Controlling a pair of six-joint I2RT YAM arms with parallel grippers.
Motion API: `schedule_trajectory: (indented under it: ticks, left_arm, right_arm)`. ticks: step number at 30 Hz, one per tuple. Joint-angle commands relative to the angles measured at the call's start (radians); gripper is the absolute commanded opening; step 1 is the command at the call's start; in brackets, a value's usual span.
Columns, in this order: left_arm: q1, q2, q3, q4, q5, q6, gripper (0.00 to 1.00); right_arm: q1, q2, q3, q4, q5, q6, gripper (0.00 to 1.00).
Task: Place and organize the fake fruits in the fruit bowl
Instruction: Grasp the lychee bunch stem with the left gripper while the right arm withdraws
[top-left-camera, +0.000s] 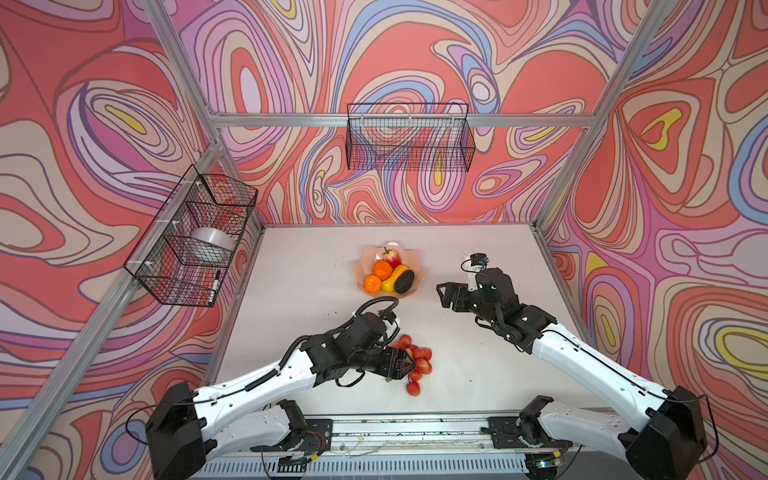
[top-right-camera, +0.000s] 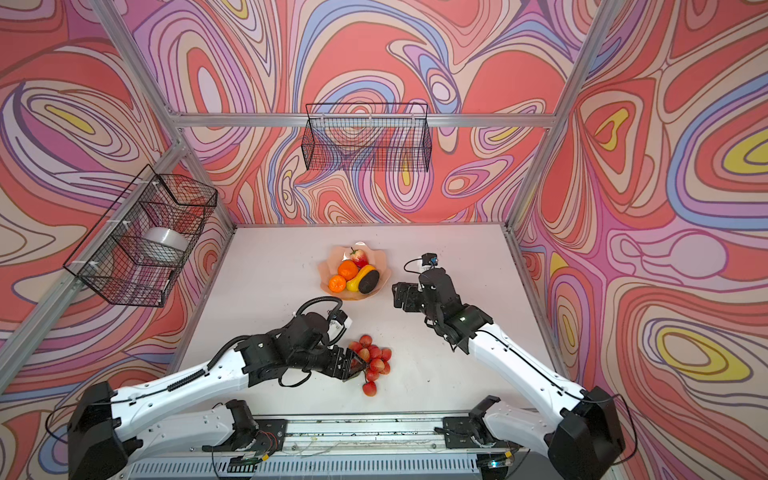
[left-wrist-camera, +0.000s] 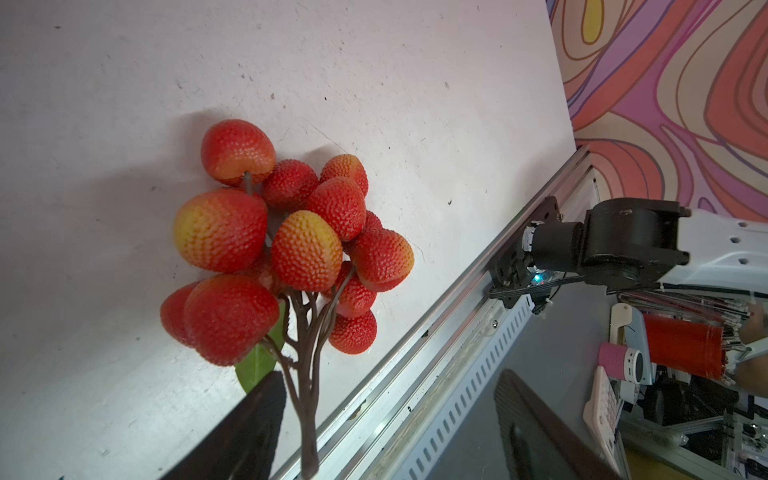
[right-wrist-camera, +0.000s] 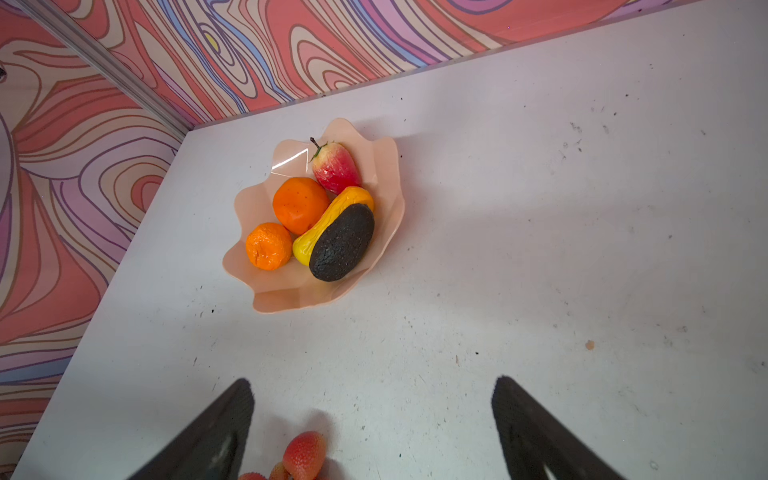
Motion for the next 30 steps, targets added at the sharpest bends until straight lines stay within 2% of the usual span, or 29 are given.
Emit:
schedule_trajectory:
  ticks: [1, 8, 11, 17, 21, 27, 30]
  left_arm:
    - [-0.005, 0.053, 0.024, -0.128, 0.039, 0.033, 0.78]
    - [-0.005, 0.112, 0.094, -0.317, -0.007, 0.099, 0.77]
    - [-0.005, 0.141, 0.106, -0.305, 0.017, 0.104, 0.7]
    - [-0.005, 0.212, 0.117, -0.264, 0.046, 0.098, 0.45]
    - [-0.005, 0.225, 0.101, -0.241, 0.056, 0.089, 0.33]
    - [-0.006, 0.188, 0.092, -0.243, 0.02, 0.079, 0.0]
    - [-0.005, 0.163, 0.073, -0.233, 0.008, 0.068, 0.0]
  right_arm:
    - [0.003, -0.038, -0.016, -0.032, 0.011, 0.002, 0.94]
    - [0.003, -0.073, -0.014, -0.064, 0.024, -0.01, 0.95]
    - [0.003, -0.076, -0.016, -0.065, 0.037, -0.008, 0.95]
    - [0.004, -0.086, -0.026, -0.068, 0.054, 0.002, 0.95]
    - [0.003, -0.098, -0.027, -0.077, 0.06, 0.001, 0.95]
    - [0.003, -0.106, -0.039, -0.069, 0.061, 0.013, 0.95]
    - [0.003, -0.107, -0.04, -0.062, 0.06, 0.015, 0.95]
